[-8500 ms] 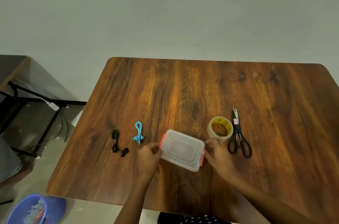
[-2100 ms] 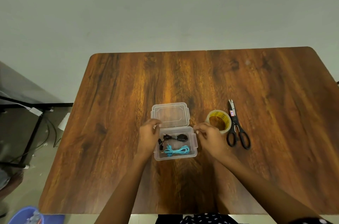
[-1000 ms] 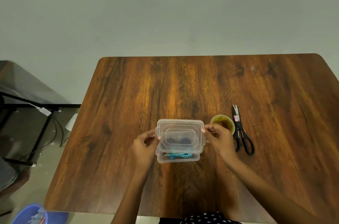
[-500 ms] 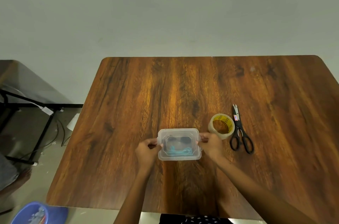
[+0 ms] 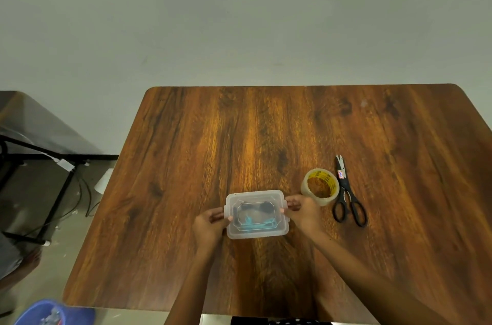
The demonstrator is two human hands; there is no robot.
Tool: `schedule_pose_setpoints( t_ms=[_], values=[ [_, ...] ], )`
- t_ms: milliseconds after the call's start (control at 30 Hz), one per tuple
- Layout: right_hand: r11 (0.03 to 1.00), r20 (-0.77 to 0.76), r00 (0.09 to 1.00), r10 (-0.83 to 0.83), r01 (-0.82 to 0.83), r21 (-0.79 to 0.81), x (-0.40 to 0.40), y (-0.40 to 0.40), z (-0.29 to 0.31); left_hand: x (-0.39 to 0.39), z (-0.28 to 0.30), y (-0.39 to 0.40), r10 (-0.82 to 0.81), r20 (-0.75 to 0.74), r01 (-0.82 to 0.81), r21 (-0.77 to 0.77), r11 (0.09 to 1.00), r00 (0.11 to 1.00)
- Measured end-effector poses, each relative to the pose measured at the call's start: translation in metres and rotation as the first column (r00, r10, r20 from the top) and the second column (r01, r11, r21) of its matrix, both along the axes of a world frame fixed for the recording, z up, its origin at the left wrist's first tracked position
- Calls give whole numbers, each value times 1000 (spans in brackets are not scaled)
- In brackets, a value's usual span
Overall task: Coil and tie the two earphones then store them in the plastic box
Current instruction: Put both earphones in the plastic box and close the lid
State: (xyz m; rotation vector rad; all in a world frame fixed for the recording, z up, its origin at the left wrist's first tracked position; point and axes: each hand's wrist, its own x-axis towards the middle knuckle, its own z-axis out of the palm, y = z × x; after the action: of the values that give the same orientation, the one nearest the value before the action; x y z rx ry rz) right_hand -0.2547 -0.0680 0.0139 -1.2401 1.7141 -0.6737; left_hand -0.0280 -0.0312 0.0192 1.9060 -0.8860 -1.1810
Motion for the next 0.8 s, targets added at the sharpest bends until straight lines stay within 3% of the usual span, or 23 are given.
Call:
schedule_pose_setpoints(
  t_ms=[267, 467, 633, 733, 800],
  values=[
    [999, 45, 998, -46, 46, -6, -1, 3, -6, 2, 0, -1, 15, -129, -6, 74, 997, 992],
    [997, 64, 995, -79, 78, 21, -3, 4, -10, 16, -2, -6, -85, -229, 154, 301, 941, 970],
    [995, 61, 993, -97, 95, 39, -2, 5, -10, 11, 6, -6, -165, 43, 158, 127, 979, 985],
    [995, 51, 994, -101, 100, 25, 0, 9, -10, -2, 15, -5, -248, 309, 223, 113, 968, 918],
    [996, 25, 997, -74, 73, 46, 0, 11, -12, -9, 20, -4, -267, 401, 234, 130, 963, 876]
  ],
)
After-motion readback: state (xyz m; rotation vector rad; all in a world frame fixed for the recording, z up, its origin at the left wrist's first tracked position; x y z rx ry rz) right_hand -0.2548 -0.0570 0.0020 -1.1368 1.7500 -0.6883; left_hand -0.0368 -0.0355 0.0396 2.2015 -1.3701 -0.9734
